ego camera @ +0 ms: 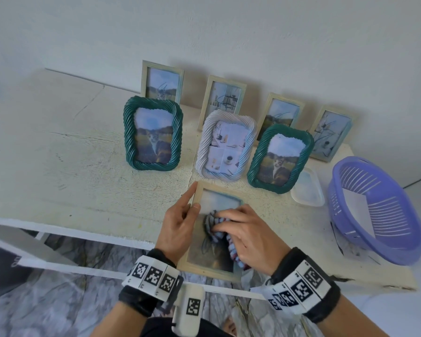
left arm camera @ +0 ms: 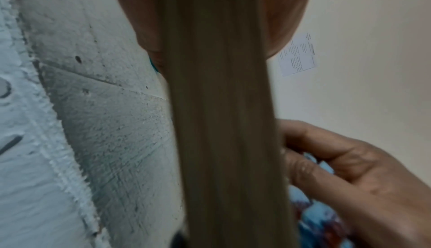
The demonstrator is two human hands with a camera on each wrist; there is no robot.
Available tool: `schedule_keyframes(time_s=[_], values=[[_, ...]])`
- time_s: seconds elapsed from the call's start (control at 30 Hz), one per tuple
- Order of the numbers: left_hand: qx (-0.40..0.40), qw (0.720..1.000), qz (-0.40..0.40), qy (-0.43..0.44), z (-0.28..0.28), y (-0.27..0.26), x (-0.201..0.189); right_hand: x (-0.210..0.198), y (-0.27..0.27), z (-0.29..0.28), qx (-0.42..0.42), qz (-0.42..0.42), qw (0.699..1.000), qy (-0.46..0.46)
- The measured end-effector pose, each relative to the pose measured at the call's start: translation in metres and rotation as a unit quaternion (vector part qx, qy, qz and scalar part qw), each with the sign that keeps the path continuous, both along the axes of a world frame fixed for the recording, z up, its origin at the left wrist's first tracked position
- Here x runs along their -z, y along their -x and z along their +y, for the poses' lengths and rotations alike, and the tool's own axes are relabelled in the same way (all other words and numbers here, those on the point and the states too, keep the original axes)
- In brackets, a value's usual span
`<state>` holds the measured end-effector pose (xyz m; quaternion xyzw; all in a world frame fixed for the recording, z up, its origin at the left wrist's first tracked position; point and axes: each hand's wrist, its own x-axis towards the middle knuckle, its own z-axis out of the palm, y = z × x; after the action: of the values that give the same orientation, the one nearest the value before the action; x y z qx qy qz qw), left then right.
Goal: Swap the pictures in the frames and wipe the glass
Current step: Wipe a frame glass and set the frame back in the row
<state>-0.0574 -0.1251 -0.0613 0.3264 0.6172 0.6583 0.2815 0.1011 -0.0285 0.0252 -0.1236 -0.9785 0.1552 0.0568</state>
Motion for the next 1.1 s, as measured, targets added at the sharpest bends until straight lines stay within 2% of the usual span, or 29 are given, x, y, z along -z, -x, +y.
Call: schedule_keyframes(time_s=[0.13,0.2,0.27,0.33,0.47,0.6,0.7,0.77,0.87,1.0,1.1], values=[[-0.001,1.0,-0.002,-0.004,-0.001,-0.005,-0.008,-0.01,0.009,0.01,0.05,0.081,0.992,-0.081],[0.001,1.0,-0.016,-0.004,-0.001,0.002,-0.008,-0.011,0.013,0.003,0.042,0.104,0.989,-0.091],[0.004,1.0,-0.026,-0.004,-0.001,0.009,-0.004,-0.009,0.009,-0.005,0.011,0.084,0.994,-0.066],[0.005,1.0,-0.023,-0.001,-0.003,0.007,-0.004,-0.008,0.0,-0.002,-0.017,0.029,0.999,-0.04],[0.009,0.999,-0.033,-0.003,-0.003,0.001,-0.003,-0.006,0.004,0.019,0.002,-0.062,0.996,-0.059],[0.008,0.999,-0.047,0.013,0.001,0.014,-0.001,-0.008,0.006,-0.004,-0.002,-0.001,0.998,-0.066],[-0.02,1.0,-0.021,0.01,0.0,0.017,-0.004,-0.007,-0.004,-0.016,-0.058,-0.02,0.997,-0.04],[-0.017,1.0,-0.023,0.007,0.004,0.015,-0.005,-0.005,-0.001,-0.003,-0.03,-0.048,0.997,-0.054],[0.001,0.999,-0.042,-0.004,0.01,0.014,-0.008,-0.005,0.011,0.009,0.041,-0.013,0.995,-0.089],[-0.005,0.998,-0.06,-0.002,0.011,0.021,-0.006,-0.012,0.01,-0.019,0.01,0.057,0.994,-0.091],[-0.015,0.998,-0.062,0.001,0.01,0.022,-0.007,-0.007,-0.002,-0.023,-0.021,0.002,0.999,-0.042]])
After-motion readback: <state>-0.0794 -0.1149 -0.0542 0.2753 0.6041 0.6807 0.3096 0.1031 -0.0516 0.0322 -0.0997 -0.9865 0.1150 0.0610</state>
